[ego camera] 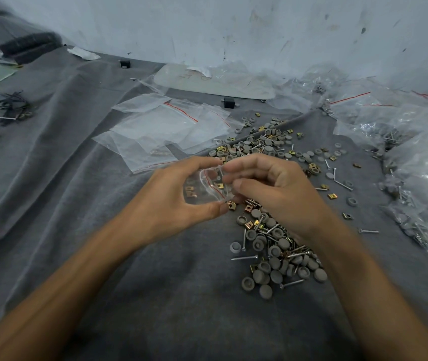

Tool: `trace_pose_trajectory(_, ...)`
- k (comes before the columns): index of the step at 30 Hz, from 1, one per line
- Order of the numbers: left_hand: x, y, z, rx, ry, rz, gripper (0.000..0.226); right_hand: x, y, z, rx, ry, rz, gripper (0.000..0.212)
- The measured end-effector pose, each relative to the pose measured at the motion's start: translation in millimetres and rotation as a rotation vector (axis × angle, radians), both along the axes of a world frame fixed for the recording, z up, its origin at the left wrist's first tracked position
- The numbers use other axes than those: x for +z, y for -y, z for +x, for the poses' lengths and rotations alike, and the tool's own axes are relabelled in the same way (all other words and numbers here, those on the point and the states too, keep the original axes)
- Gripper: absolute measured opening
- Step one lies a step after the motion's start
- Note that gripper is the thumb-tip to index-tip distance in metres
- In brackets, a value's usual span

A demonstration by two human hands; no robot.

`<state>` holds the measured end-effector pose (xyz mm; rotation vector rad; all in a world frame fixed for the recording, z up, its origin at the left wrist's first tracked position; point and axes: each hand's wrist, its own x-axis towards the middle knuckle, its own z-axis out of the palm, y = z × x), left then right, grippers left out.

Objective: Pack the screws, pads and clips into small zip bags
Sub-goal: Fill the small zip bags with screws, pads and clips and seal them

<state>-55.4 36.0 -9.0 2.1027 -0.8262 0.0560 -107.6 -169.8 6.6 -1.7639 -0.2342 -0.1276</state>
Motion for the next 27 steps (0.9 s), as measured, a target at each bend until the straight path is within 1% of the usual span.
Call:
trace_pose_trajectory(2,-1,0,0,-0.004,0.0,-0.004,0.065,0,-1,0,0.025,0.01,0.035,0.037)
trace_pose_trajectory(4,-1,0,0,0.0,-0.003,-0.017,0.065,1,-2,0,0.056,0.019,0.067,0.038)
trace_pose_trajectory(7,-2,0,0,0.001,0.001,-0.021,0.067,0,-4,0,0.057,0.036,0.086,0.029)
trace_pose_trajectory(13,-2,-2,1,-0.011,-0.012,-0.043,0.063,-3,-2,5,-0.16,0.112,0.032,0.016)
trace_pose_trajectory(14,-2,-3,2,-0.006,-0.021,-0.049,0.064,-3,3,6,-0.214,0.124,-0.016,0.012)
trace_pose_trajectory(15,-2,-4,3,-0.001,-0.031,-0.055,0.065,-5,9,7,-0.265,0.126,-0.111,0.008)
trace_pose_trajectory(17,-1,-6,5,0.005,-0.045,-0.062,0.065,-12,19,10,-0.307,0.089,-0.413,0.006)
trace_pose_trajectory(19,-1,-7,5,0.01,-0.037,-0.051,0.065,-23,19,12,-0.263,0.011,-0.712,0.011)
trace_pose_trajectory(20,0,-7,5,0.011,-0.031,-0.047,0.065,-29,16,13,-0.234,-0.023,-0.821,0.016)
trace_pose_trajectory(22,0,-7,5,0.009,-0.022,-0.048,0.064,-39,9,14,-0.209,-0.036,-0.931,0.024)
trace_pose_trajectory(25,0,-7,4,0.008,-0.016,-0.065,0.063,-43,4,15,-0.224,0.011,-0.981,0.035)
trace_pose_trajectory(27,0,-7,4,0.006,-0.012,-0.072,0.062,-44,3,16,-0.206,0.02,-1.011,0.04)
